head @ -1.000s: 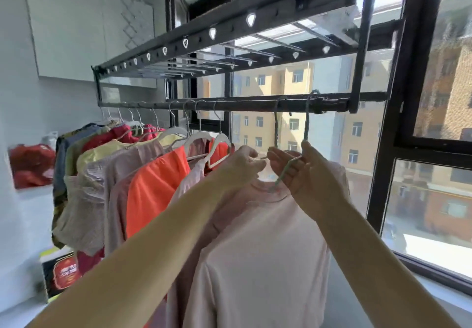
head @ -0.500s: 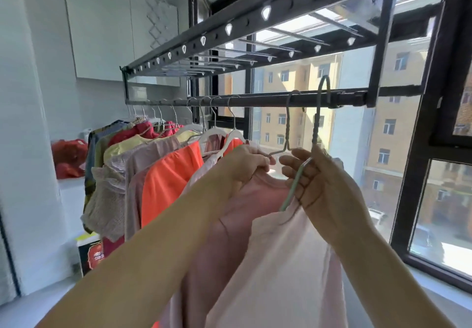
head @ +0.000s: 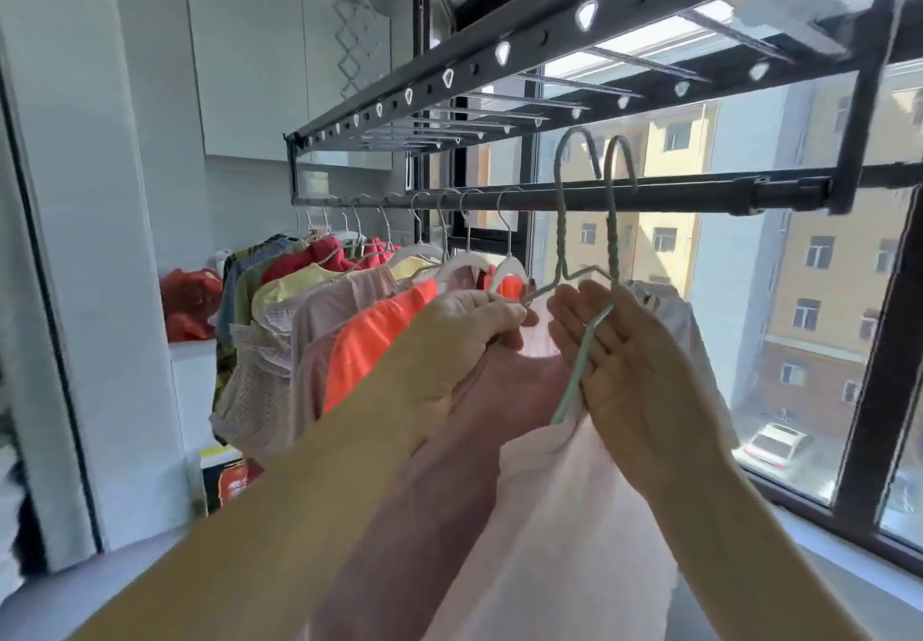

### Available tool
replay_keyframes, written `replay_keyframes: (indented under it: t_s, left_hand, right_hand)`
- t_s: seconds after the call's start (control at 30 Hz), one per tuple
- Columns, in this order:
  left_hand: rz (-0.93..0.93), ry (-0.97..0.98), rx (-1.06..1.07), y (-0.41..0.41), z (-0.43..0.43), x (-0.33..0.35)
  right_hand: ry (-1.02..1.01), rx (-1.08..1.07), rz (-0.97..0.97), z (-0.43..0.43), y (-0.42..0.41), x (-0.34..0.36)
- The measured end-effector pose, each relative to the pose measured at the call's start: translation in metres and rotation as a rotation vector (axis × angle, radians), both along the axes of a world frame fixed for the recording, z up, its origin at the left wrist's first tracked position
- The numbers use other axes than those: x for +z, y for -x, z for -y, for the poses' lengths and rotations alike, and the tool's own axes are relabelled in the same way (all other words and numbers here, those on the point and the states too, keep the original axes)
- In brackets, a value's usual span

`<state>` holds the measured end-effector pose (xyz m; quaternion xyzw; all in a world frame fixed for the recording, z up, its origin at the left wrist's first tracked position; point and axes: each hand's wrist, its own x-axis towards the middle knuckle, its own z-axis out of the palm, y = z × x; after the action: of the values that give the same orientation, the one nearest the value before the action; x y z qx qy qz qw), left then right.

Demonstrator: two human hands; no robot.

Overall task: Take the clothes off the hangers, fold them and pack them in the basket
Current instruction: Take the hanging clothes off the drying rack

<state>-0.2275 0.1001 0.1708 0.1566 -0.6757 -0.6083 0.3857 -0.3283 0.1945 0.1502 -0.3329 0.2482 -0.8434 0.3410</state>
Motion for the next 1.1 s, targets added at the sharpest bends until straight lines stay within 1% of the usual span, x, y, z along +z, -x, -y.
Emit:
replay_keyframes:
  t_s: [0.1,0.2,0.23,0.33,0.43,0.5,0.6,0.63,0.67,0.73,0.77,0.8,0.83,0.9,1.0,1.1]
  left_hand:
    - [0.032,-0.002,0.053,-0.004,0.006,-0.020]
    - [0.043,-0.015,0.007,-0.009,0.010,-0.032]
    - [0.061,0.035,0.002,-0.008,0.010,-0.036]
    - [0.202,0.308,0.030,-0.006,0.021,-0.045]
    - [0.303,0.434,-0.040,-0.011,0.038,-0.028]
    - [0.336,0.572,0.066,-0.016,0.051,-0.009]
    - [0.281,0.709,0.281,-0.008,0.082,0.012]
    - [0.304,0.754,0.315,-0.002,0.090,0.016]
    - [0.375,0.780,0.309,0.007,0.098,0.017]
    - [0.564,0.723,0.189,0.025,0.109,0.012]
    - [0.613,0.660,0.122,0.032,0.112,0.009]
    - [0.600,0.591,0.058,0.037,0.116,0.005]
    - [0.546,0.528,0.007,0.041,0.121,0.001]
    - [0.454,0.437,-0.039,0.042,0.131,-0.002]
    - [0.385,0.391,-0.090,0.027,0.139,0.008]
    - [0.325,0.408,-0.154,0.006,0.142,0.022]
  right_hand:
    - [-0.027,0.105,0.065,0.025,-0.002,-0.008]
    - [-0.003,0.218,0.194,0.046,-0.002,-0.018]
    - [-0.002,0.226,0.215,0.051,-0.002,-0.020]
    - [-0.016,0.243,0.215,0.061,0.002,-0.020]
    - [-0.021,0.230,0.206,0.065,0.008,-0.019]
    - [-0.040,0.212,0.179,0.066,0.009,-0.018]
    - [-0.063,0.179,0.146,0.067,0.011,-0.014]
    - [-0.075,0.158,0.126,0.067,0.011,-0.012]
    - [-0.082,0.140,0.103,0.067,0.012,-0.010]
    - [-0.099,0.111,0.076,0.069,0.013,-0.007]
    - [-0.118,0.090,0.074,0.070,0.014,-0.007]
    - [-0.136,0.065,0.075,0.073,0.016,-0.007]
    - [-0.145,0.039,0.067,0.075,0.017,-0.007]
    - [-0.150,-0.006,0.050,0.081,0.017,-0.007]
    - [-0.136,-0.012,0.022,0.088,0.016,-0.006]
    - [-0.102,0.004,0.009,0.096,0.012,-0.002]
